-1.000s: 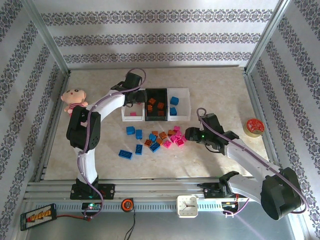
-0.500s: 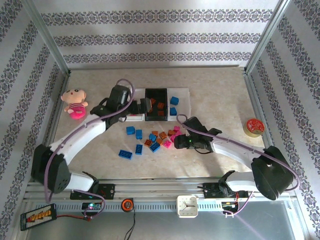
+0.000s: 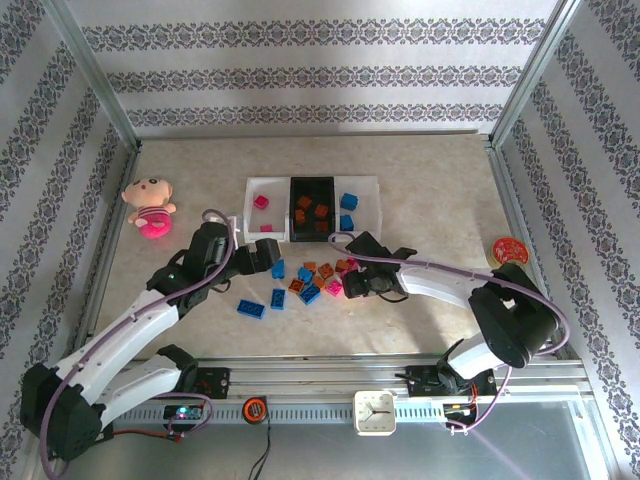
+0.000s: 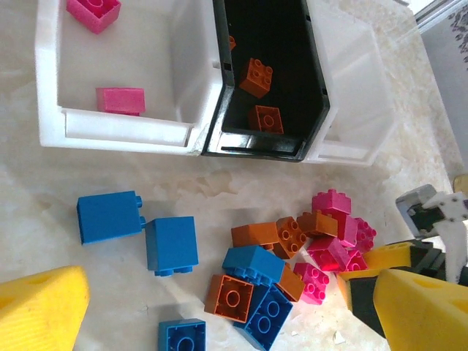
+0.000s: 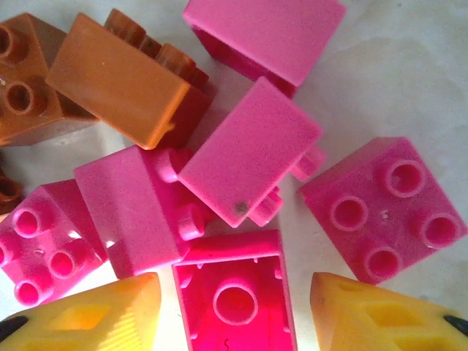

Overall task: Sort the legos into containers by color
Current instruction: Pick up the lego from the center of the table, then place the lego in the container.

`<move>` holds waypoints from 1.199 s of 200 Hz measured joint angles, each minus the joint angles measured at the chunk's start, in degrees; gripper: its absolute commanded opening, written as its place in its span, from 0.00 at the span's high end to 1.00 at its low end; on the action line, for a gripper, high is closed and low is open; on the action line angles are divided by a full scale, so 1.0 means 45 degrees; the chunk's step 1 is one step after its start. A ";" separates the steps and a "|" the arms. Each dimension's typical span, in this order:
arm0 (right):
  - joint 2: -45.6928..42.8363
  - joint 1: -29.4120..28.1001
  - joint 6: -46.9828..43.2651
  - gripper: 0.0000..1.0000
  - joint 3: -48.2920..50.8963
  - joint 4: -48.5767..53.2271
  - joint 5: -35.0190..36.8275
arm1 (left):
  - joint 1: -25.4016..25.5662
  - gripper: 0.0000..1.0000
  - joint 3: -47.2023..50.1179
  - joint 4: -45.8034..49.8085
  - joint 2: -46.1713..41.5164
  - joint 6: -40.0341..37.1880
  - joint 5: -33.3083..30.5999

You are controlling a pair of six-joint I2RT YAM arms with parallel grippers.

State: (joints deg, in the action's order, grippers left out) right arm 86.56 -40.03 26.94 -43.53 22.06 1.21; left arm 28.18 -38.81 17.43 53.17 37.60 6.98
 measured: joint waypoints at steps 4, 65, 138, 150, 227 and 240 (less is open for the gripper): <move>0.0063 0.0000 -0.0010 0.47 -0.0034 0.0000 0.0049 | 0.0000 0.00 0.0053 0.0029 -0.0092 0.0034 -0.0029; 0.0355 -0.0058 -0.0073 0.75 -0.0219 0.0044 0.0355 | 0.0000 0.00 0.0335 0.0427 -0.0476 0.0233 -0.0442; -0.4250 -0.0083 -0.0083 0.82 0.0000 0.1452 -0.0792 | 0.0000 0.00 0.1030 0.0933 -0.1365 0.0335 -0.1311; -0.4240 -0.0102 -0.0102 0.82 -0.0772 0.1651 -0.1117 | 0.0000 0.00 0.1239 0.1132 -0.1579 0.0335 -0.1428; 0.3653 -0.0971 -0.0656 0.81 -0.9758 0.0845 -0.1957 | 0.0000 0.00 0.1802 0.2327 -0.3551 0.0481 -0.1957; 0.5173 -0.0976 -0.0656 0.80 -1.1210 0.0884 -0.1953 | 0.0000 0.01 0.1904 0.2438 -0.3677 0.0529 -0.1948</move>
State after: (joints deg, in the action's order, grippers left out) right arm 109.84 -44.42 23.99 -93.97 26.04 -7.57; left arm 28.18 -30.24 28.40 36.62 39.99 -1.78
